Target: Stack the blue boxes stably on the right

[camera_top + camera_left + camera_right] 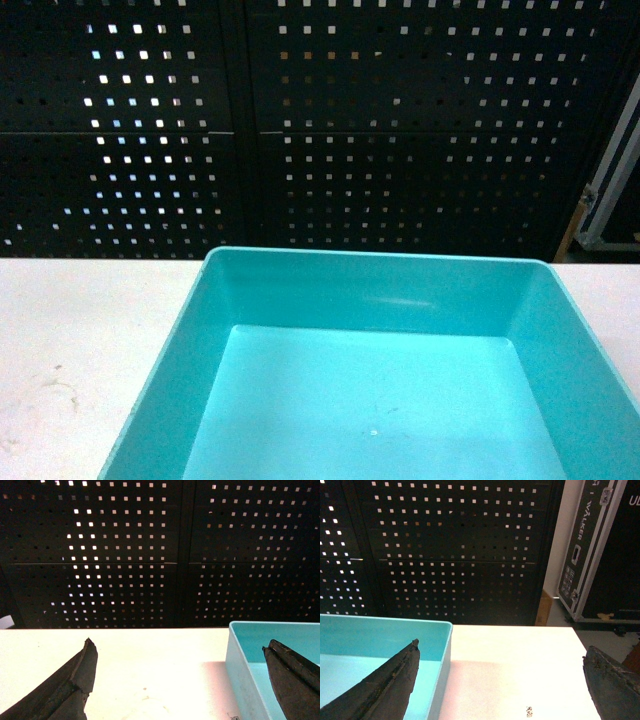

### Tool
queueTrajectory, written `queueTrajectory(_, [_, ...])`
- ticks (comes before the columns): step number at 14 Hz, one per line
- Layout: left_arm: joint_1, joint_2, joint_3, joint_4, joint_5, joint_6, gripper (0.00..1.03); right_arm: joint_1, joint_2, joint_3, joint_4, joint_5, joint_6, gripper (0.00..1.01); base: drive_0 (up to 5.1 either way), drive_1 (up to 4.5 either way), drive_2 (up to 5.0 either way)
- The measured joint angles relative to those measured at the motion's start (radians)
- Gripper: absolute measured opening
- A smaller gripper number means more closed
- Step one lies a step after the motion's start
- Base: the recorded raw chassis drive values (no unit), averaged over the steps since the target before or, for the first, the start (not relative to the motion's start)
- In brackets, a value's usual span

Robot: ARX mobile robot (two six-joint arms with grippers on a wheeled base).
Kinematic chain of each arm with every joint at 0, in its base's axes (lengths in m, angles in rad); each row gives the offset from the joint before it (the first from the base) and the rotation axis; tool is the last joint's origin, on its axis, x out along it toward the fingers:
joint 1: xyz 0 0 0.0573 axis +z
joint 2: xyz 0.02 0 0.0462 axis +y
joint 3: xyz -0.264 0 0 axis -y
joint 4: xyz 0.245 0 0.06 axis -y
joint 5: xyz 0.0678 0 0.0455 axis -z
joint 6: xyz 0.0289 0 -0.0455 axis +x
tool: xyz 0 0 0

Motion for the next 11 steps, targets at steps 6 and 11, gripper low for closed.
queueTrajectory(6, [0.000, 0.000, 0.000, 0.000, 0.000, 0.000, 0.98, 0.000, 0.000, 0.000, 0.000, 0.000, 0.000, 0.98, 0.0, 0.00, 0.0])
queueTrajectory(11, [0.000, 0.000, 0.000, 0.000, 0.000, 0.000, 0.98, 0.000, 0.000, 0.000, 0.000, 0.000, 0.000, 0.98, 0.0, 0.00, 0.0])
